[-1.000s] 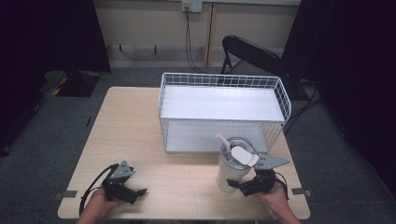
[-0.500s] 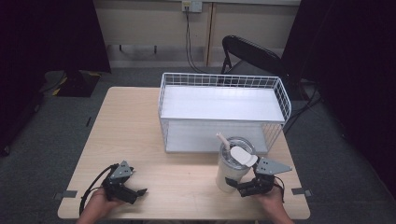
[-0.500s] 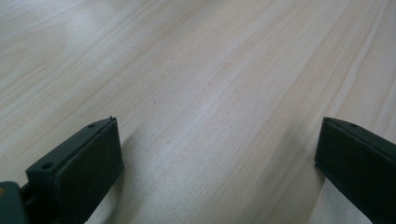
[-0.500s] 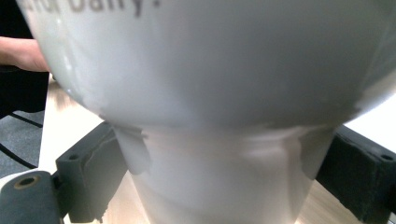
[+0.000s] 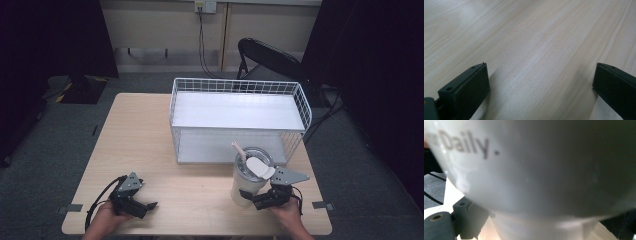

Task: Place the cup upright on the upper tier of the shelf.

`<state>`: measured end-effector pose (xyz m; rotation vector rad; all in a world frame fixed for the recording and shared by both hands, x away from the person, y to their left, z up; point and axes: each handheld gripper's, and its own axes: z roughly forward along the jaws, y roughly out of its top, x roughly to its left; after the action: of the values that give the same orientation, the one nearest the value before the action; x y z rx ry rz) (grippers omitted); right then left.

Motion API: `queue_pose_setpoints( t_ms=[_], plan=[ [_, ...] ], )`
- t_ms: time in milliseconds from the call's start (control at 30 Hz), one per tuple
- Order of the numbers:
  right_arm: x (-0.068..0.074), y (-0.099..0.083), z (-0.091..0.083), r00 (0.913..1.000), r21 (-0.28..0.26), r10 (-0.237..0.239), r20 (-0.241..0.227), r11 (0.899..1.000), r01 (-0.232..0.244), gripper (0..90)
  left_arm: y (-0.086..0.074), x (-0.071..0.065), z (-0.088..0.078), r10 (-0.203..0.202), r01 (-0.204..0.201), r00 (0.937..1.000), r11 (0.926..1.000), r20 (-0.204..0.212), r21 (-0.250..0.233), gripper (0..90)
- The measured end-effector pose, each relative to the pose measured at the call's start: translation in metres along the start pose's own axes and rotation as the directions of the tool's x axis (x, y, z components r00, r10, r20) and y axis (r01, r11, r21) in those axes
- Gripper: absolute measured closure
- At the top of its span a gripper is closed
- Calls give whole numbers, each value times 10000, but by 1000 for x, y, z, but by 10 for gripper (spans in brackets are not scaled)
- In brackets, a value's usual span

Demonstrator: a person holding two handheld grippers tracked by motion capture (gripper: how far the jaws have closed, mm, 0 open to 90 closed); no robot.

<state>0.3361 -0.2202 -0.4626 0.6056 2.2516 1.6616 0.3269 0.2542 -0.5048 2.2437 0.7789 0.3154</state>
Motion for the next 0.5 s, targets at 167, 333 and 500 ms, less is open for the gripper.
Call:
queue_pose_setpoints(
  t_ms=[167,333,500],
  plan=[
    [-2,-1,4,9999,-153,29,-163,9999,-32,76,0,0,0,2,-2,10000,10000,-1,2,1],
    [-1,-1,7,9996,-412,201,-197,9989,-209,80,0,0,0,1,-1,10000,10000,0,1,1],
    [-1,1,6,9999,-306,78,-144,9995,-82,90,0,0,0,2,-2,10000,10000,0,2,1]
  ],
)
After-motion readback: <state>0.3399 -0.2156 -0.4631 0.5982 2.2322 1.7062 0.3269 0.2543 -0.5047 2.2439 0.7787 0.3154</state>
